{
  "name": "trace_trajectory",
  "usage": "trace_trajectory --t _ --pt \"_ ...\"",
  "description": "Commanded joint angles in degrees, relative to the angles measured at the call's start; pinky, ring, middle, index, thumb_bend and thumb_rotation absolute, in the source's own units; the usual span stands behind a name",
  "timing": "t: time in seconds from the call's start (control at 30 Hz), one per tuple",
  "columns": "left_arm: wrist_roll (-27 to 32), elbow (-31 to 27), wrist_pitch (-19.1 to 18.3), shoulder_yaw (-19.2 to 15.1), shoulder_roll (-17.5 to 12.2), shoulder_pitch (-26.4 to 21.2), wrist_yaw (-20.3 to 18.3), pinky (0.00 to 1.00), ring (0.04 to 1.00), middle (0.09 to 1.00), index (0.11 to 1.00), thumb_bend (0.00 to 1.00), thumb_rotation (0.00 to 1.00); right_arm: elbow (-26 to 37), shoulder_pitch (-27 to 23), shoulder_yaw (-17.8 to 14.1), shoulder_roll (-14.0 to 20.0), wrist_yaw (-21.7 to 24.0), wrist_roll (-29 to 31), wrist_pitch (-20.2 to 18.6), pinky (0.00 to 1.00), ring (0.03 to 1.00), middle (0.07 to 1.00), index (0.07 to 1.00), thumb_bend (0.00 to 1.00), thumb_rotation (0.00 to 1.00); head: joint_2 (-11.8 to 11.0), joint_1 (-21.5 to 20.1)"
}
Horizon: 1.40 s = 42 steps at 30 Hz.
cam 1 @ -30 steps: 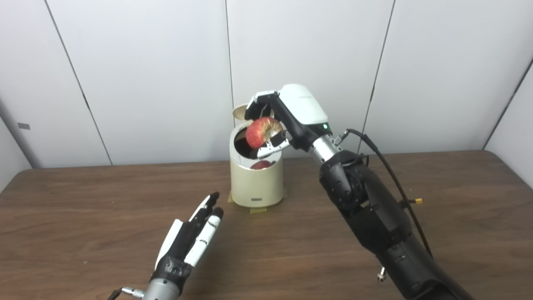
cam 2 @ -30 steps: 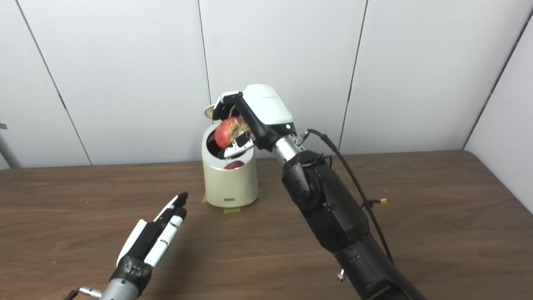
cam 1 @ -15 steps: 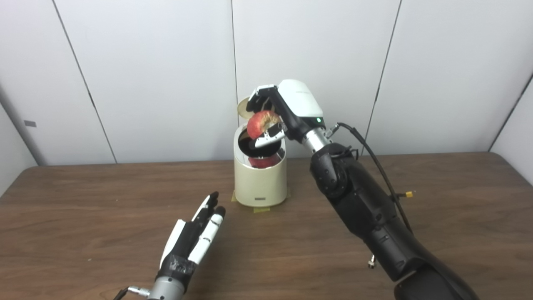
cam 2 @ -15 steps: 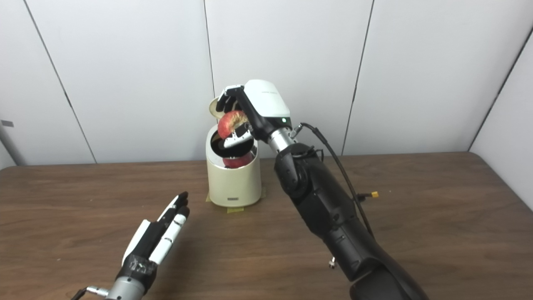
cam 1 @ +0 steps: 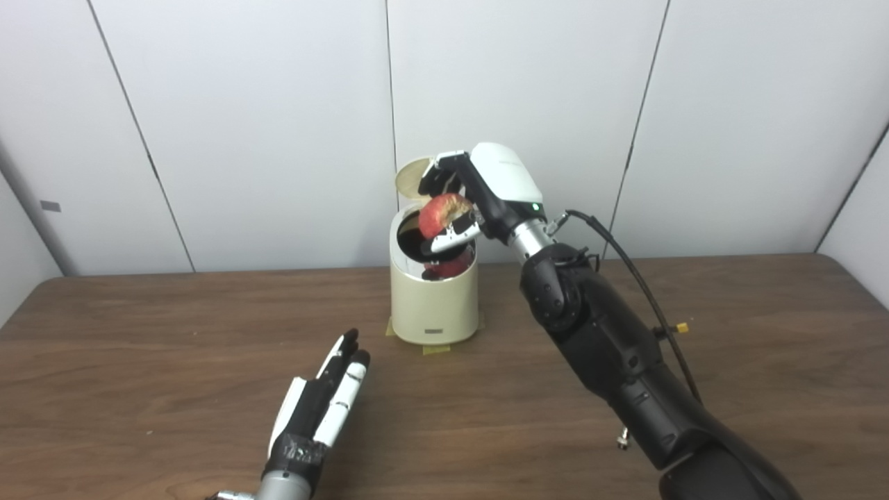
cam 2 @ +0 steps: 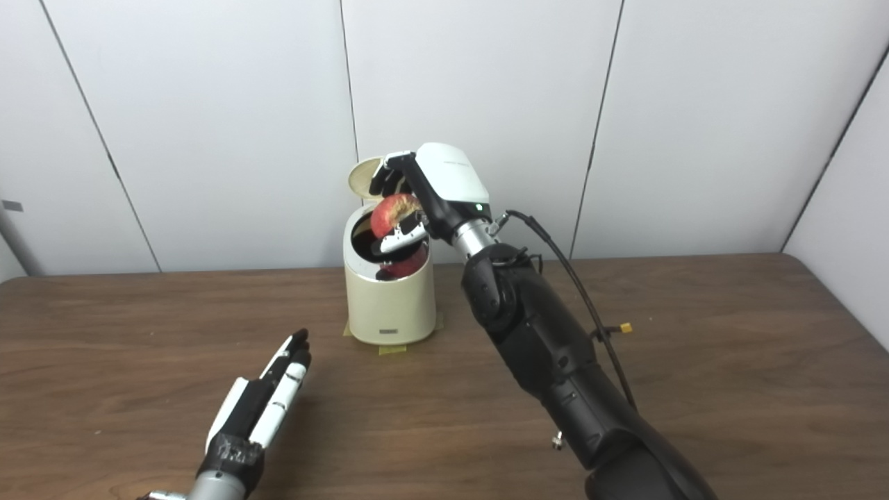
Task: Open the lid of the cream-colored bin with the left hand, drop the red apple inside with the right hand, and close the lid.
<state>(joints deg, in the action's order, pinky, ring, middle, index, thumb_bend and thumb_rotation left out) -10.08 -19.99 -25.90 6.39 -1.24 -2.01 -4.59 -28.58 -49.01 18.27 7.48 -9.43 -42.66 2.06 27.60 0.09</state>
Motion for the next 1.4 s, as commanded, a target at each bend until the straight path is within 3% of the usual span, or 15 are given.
trace_trajectory --t 0.0,0.07,0.17,0.27,0.33,0.4,0.43,0.47,0.57,0.8,1.1,1.2,1.27,1.3,1.37 --pt "-0.06 -1.53 2.95 0.17 0.71 -2.08 0.93 0.96 0.979 0.988 1.0 0.47 0.89 1.12 -3.52 -0.18 0.61 -2.05 -0.75 -0.04 0.13 0.187 0.346 0.498 0.52 0.06 -0.01 0.0" --pt "-0.11 -1.5 3.31 0.29 0.92 -1.95 1.05 0.98 0.984 0.988 1.0 0.47 0.89 1.08 -3.41 -0.12 0.53 -2.24 -0.9 -0.03 0.05 0.1 0.213 0.493 0.52 0.12 -0.08 -0.15" --pt "0.3 -1.9 3.51 0.09 1.56 -1.62 1.29 0.98 0.974 0.985 1.0 0.46 0.89 1.32 -3.31 0.02 0.48 -2.01 -0.93 -0.06 0.06 0.107 0.198 0.492 0.53 0.14 0.01 -0.32" --pt "0.43 -2.28 3.71 -0.07 2.01 -1.53 1.45 0.97 0.971 0.98 1.0 0.45 0.89 2.01 -3.46 0.68 0.84 -1.38 -1.98 -0.55 0.24 0.233 0.295 0.492 0.52 0.15 0.18 -0.38" --pt "0.91 -2.38 3.89 -0.2 2.3 -1.5 1.36 0.97 0.966 0.982 1.0 0.44 0.88 2.39 -3.6 1.13 1.17 -0.7 -2.51 -0.86 0.5 0.421 0.461 0.493 0.52 0.15 0.21 -0.68" --pt "1.24 -2.23 4.16 -0.13 2.4 -1.46 1.26 0.98 0.968 0.982 1.0 0.44 0.87 2.77 -3.63 1.15 1.29 0.13 -2.38 -1.45 0.66 0.596 0.612 0.493 0.52 0.16 0.18 -0.8" --pt "1.39 -2.03 4.43 -0.07 2.47 -1.5 1.24 0.98 0.969 0.983 1.0 0.43 0.86 2.87 -3.63 1.07 1.29 0.38 -2.3 -1.78 0.71 0.663 0.666 0.568 0.76 0.22 0.15 -0.78" --pt "1.45 -1.84 4.63 0.0 2.56 -1.56 1.25 0.98 0.97 0.984 1.0 0.43 0.86 2.89 -3.63 1.0 1.32 0.52 -2.24 -1.96 0.72 0.678 0.675 0.606 0.88 0.25 0.12 -0.76" --pt "1.06 -1.4 5.06 0.4 2.7 -1.7 1.43 0.98 0.972 0.98 1.0 0.43 0.85 2.66 -3.74 1.25 1.65 -0.08 -2.98 -1.8 0.72 0.742 0.728 0.636 0.92 0.27 0.1 -0.71" --pt "1.35 -1.22 4.48 0.6 3.27 -1.99 1.31 1.0 0.999 0.988 1.0 0.48 0.81 2.56 -3.79 1.54 1.97 -1.71 -4.45 -1.95 0.68 0.777 0.792 0.65 0.92 0.27 -0.02 -0.35" --pt "0.72 -1.31 4.89 0.91 3.18 -1.93 1.32 1.0 1.0 0.989 1.0 0.46 0.79 3.14 -3.53 1.68 2.1 -1.11 -5.39 -2.78 0.66 0.755 0.752 0.625 0.9 0.28 0.02 -0.28" --pt "0.56 -1.33 4.74 0.95 3.26 -1.96 1.43 1.0 1.0 0.988 1.0 0.46 0.79 2.82 -3.47 1.28 2.3 -2.23 -4.99 -1.44 0.63 0.736 0.743 0.624 0.89 0.27 0.0 -0.24" --pt "0.55 -1.36 4.55 0.89 3.24 -2.01 1.42 1.0 1.0 0.987 1.0 0.47 0.79 2.42 -3.29 0.14 2.09 -3.79 -3.06 0.79 0.57 0.656 0.673 0.593 0.86 0.18 0.03 -0.4" --pt "0.53 -1.37 4.59 0.89 3.2 -2.01 1.41 1.0 1.0 0.988 1.0 0.46 0.79 2.52 -3.09 -0.76 1.89 -4.32 -1.57 1.77 0.51 0.589 0.614 0.542 0.7 0.16 0.03 -0.4" --pt "0.58 -1.07 5.01 0.81 3.0 -2.08 1.37 0.99 1.0 0.989 1.0 0.46 0.79 3.2 -2.5 -2.05 1.78 -5.58 -0.02 2.77 0.39 0.451 0.518 0.525 0.56 0.03 -0.12 -0.53"
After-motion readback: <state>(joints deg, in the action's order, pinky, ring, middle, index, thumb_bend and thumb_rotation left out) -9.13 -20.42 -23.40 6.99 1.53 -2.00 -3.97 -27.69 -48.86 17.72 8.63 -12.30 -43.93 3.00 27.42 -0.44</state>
